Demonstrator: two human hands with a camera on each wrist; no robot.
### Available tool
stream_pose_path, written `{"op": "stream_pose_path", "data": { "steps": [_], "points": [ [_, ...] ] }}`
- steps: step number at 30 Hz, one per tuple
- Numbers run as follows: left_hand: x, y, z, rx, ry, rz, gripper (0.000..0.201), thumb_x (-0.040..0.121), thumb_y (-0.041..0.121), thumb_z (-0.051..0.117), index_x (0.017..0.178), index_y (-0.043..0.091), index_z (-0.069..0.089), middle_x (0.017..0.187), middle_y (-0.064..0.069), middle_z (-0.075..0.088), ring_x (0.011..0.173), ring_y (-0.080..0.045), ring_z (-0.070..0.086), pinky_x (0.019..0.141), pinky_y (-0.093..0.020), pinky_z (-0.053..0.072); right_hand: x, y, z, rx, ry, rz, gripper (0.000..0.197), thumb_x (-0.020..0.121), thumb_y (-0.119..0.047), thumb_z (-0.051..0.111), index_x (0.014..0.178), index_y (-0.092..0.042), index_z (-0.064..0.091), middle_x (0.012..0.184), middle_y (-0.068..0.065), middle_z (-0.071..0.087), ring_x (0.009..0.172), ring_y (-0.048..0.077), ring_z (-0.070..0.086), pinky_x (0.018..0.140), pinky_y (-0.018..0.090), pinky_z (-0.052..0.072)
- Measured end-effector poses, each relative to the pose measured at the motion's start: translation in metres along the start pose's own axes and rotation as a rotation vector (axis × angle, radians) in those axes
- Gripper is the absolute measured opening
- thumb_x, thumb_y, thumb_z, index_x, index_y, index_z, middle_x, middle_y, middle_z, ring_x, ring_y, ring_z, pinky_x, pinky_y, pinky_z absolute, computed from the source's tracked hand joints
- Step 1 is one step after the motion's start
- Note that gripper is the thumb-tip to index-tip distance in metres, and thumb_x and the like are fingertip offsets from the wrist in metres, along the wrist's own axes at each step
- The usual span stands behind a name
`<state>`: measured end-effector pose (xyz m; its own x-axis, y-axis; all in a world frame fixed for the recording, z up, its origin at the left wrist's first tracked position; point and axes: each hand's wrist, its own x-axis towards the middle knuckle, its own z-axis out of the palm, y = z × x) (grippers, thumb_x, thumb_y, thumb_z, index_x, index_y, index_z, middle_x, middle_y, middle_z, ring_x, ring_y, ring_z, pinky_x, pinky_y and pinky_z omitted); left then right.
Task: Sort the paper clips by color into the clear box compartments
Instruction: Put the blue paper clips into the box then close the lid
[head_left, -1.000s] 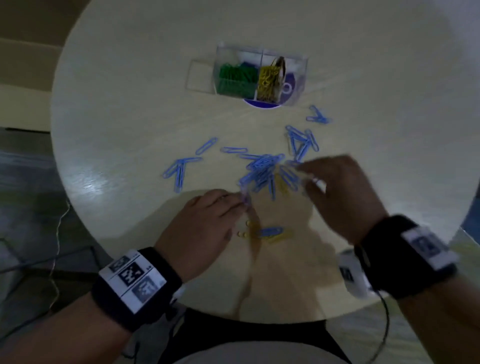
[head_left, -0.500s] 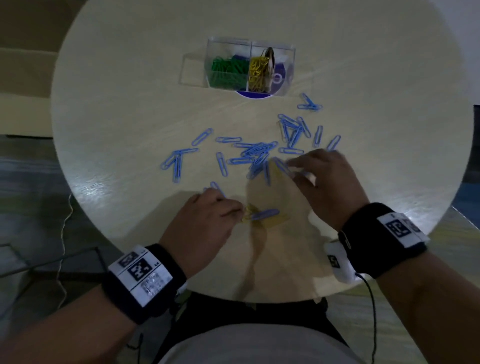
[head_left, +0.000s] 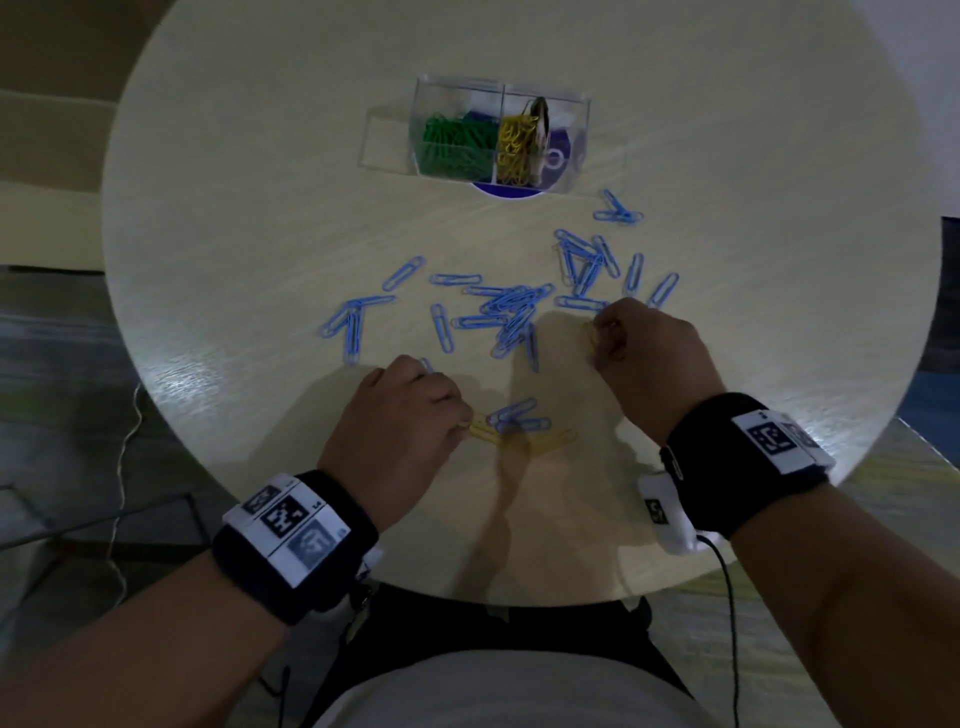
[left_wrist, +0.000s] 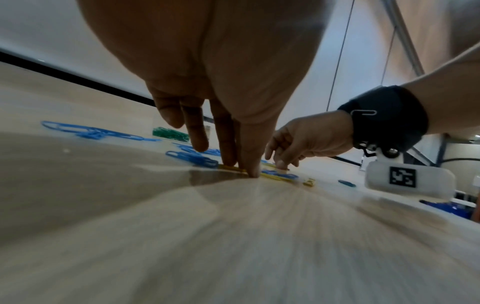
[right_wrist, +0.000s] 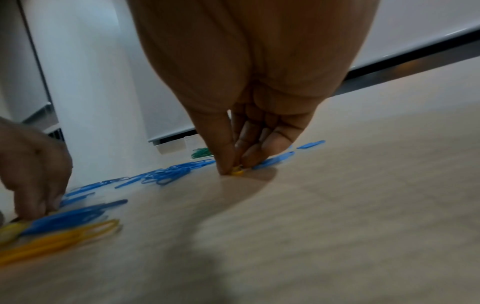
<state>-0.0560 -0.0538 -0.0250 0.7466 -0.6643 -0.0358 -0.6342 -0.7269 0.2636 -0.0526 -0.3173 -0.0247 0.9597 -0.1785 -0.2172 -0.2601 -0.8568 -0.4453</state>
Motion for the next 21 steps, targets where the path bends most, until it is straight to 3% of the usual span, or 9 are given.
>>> {"op": "stream_pose_path", "data": {
  "steps": [4,10,13,16,19,21],
  "points": [
    [-0.001,-0.014,-0.009,-0.028,-0.015,-0.08,0.013,0.074,0.036,0.069,0.083,0.027,0.071,0.085,0.011,0.066,0.087,-0.022,0.052,0.074,-0.04,0.045,0.001,0.007,-0.005,-0.036,-0.027,-0.029,0.028,0.07,-0.029,0.077,0.096,-0.023,0.067,0.09,0.003,0.067,0.088,0.029,0.061,0.08,0.035,0.048],
    [0.001,-0.011,-0.015,-0.032,-0.051,-0.13,0.035,0.067,0.047,0.078,0.096,0.029,0.069,0.09,0.011,0.065,0.09,-0.022,0.052,0.076,-0.038,0.045,0.007,0.006,-0.008,-0.113,-0.061,-0.122,0.016,0.071,-0.035,0.072,0.087,-0.031,0.072,0.088,0.001,0.065,0.087,0.033,0.056,0.082,0.039,0.046],
    [-0.001,-0.006,-0.01,0.034,-0.073,-0.056,0.021,0.076,0.044,0.064,0.086,0.026,0.068,0.085,0.009,0.062,0.089,-0.023,0.052,0.072,-0.039,0.043,0.008,-0.001,-0.007,-0.198,-0.059,-0.243,0.009,0.07,-0.03,0.067,0.078,-0.031,0.072,0.086,-0.001,0.064,0.082,0.034,0.056,0.075,0.042,0.048],
    [-0.002,-0.001,-0.009,0.059,-0.115,-0.024,0.019,0.079,0.04,0.052,0.081,0.024,0.063,0.084,0.005,0.059,0.087,-0.025,0.053,0.07,-0.04,0.044,0.006,-0.007,-0.005,-0.266,-0.127,-0.335,0.01,0.072,-0.021,0.063,0.078,-0.025,0.07,0.083,0.001,0.067,0.08,0.034,0.056,0.072,0.043,0.049],
    [0.0,0.0,-0.009,-0.009,-0.153,-0.065,0.009,0.075,0.027,0.065,0.081,0.023,0.059,0.079,0.001,0.059,0.081,-0.028,0.055,0.068,-0.04,0.046,0.002,-0.011,-0.005,-0.184,-0.18,-0.264,0.017,0.076,-0.016,0.057,0.09,-0.022,0.066,0.084,0.007,0.069,0.084,0.035,0.058,0.075,0.04,0.049],
    [0.003,-0.002,-0.01,-0.129,-0.201,-0.155,0.019,0.071,0.02,0.074,0.084,0.024,0.06,0.079,0.002,0.062,0.081,-0.028,0.056,0.072,-0.038,0.045,-0.005,-0.009,-0.009,-0.128,-0.187,-0.224,0.02,0.077,-0.015,0.056,0.091,-0.021,0.067,0.085,0.008,0.07,0.085,0.034,0.059,0.075,0.037,0.046]
  ]
}}
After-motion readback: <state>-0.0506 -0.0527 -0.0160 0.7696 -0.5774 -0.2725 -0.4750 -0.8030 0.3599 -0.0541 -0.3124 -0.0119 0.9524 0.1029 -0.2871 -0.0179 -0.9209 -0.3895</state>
